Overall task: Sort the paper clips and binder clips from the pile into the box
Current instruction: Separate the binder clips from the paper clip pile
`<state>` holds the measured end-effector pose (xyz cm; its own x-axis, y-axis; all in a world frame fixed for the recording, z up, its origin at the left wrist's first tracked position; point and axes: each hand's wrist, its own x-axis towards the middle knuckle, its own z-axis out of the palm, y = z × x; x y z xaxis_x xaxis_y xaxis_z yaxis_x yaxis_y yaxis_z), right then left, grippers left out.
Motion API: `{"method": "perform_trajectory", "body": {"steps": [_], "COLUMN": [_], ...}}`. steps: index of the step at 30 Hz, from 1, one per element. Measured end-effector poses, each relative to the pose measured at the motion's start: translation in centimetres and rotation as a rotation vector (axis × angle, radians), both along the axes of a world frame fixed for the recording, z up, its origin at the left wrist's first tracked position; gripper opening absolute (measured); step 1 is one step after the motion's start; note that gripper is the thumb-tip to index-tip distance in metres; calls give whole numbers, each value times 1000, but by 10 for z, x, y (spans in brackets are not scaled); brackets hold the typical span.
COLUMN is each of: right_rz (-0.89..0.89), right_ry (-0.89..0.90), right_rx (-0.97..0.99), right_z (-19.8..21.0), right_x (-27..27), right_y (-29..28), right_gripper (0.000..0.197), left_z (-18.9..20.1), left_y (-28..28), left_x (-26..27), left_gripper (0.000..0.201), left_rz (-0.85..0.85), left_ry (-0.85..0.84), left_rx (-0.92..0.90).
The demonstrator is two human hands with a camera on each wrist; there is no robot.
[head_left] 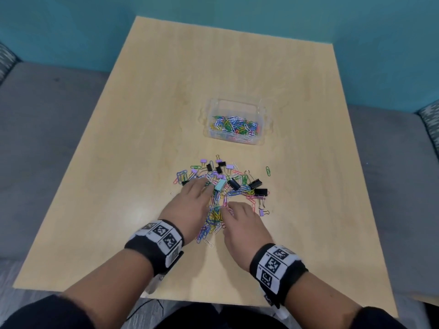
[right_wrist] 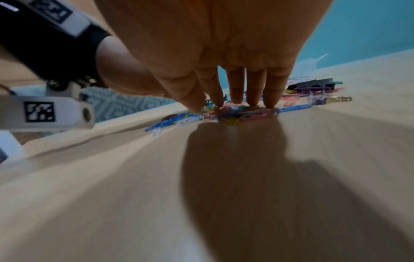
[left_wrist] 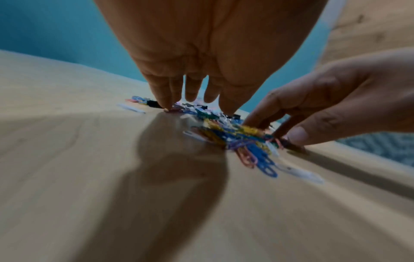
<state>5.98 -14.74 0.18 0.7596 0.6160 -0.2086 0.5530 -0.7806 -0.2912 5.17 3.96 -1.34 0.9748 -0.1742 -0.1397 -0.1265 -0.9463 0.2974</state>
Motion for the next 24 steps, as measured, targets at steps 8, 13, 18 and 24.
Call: {"method": "perform_trajectory", "body": {"steps": [8, 13, 18, 24], "right_rz": [89, 87, 91, 125], "right_ry": [39, 39, 38, 26], "right_rx": [9, -7, 1, 7], "right_z": [-4, -5, -8, -6], "right_x": [-12, -10, -6, -5], "right_y": [-5, -4, -4, -9], "right_gripper": [54, 55, 50, 47], "left_z": [-3, 1, 4, 2], "left_y": [10, 29, 31, 40], "left_x": [-20, -26, -17, -26], "left_gripper": [61, 47, 37, 43], "left_rz": [-45, 54, 157, 47], "left_ry": [23, 44, 21, 30], "left_rx": [89, 98, 104, 148]}}
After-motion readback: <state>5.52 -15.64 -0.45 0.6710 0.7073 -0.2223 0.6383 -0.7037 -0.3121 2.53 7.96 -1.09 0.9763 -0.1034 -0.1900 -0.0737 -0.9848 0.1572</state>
